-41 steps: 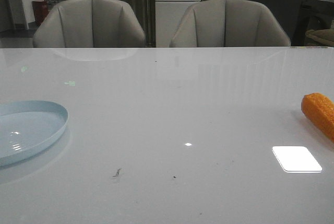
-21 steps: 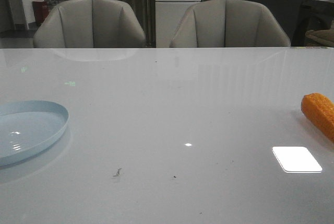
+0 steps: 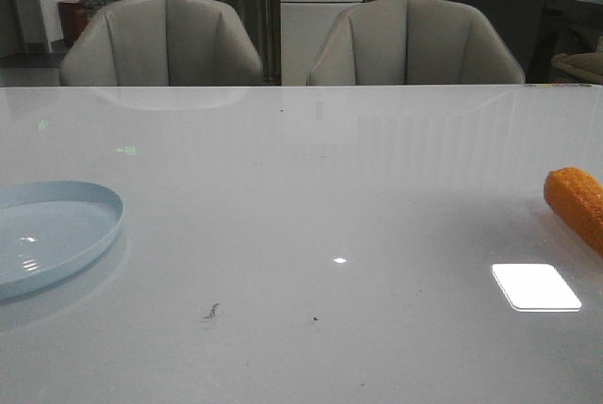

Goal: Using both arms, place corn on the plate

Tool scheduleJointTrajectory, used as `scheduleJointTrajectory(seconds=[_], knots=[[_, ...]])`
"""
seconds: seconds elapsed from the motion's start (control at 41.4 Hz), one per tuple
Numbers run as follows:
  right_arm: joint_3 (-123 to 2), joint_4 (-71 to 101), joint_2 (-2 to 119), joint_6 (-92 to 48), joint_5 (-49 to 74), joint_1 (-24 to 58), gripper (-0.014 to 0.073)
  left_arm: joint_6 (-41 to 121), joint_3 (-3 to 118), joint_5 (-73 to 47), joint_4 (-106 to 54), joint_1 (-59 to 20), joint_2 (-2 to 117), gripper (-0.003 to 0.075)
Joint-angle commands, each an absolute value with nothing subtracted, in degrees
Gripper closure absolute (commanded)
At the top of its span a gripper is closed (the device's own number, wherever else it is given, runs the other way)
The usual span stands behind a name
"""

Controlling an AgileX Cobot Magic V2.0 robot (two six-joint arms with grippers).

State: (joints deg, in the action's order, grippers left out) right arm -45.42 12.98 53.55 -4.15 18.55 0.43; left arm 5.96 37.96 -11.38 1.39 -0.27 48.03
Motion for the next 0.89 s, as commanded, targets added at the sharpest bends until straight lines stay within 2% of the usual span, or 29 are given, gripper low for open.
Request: scheduleJointTrajectory(seconds=[0.0,0.097,0.218,0.29,0.314,0.363,0.435,0.483,0.604,0.87], knots=[[-47.5,13.4,55.2,-4.4,18.6,0.6,0.0536,5.6,40.1,-8.0,0.7,-0.7,49.2,0.0621],[-47.5,13.4,56.9,-4.5,21.8,0.6,0.0489,5.6,40.1,-7.7,0.4,-0.7,50.0,0.0619],[-47.5,13.4,58.3,-4.5,23.4,0.6,0.0277,5.6,40.1,-7.6,0.4,-0.7,50.3,0.0585],[-47.5,13.4,58.6,-4.5,23.5,0.6,0.0144,5.6,40.1,-7.7,0.4,-0.7,50.3,0.0507],[-47.5,13.4,58.6,-4.5,23.3,0.6,0.0095,5.6,40.1,-7.7,0.4,-0.7,50.3,0.0462],[-47.5,13.4,58.6,-4.5,23.2,0.6,0.005,5.6,40.1,-7.8,0.4,-0.7,50.3,0.0373],[-47.5,13.4,58.6,-4.5,23.0,0.6,0.0038,5.6,40.1,-7.7,0.3,-0.7,50.3,0.0261],[-47.5,13.4,58.6,-4.5,23.0,0.6,0.0039,5.6,40.1,-7.7,0.3,-0.7,50.3,0.0239],[-47.5,13.4,58.6,-4.5,23.0,0.6,0.0039,5.6,39.9,-8.6,0.3,-0.7,50.3,0.0251],[-47.5,13.4,58.6,-4.5,23.6,0.6,0.0039,5.5,39.9,-19.5,-5.5,0.7,54.4,0.0264]])
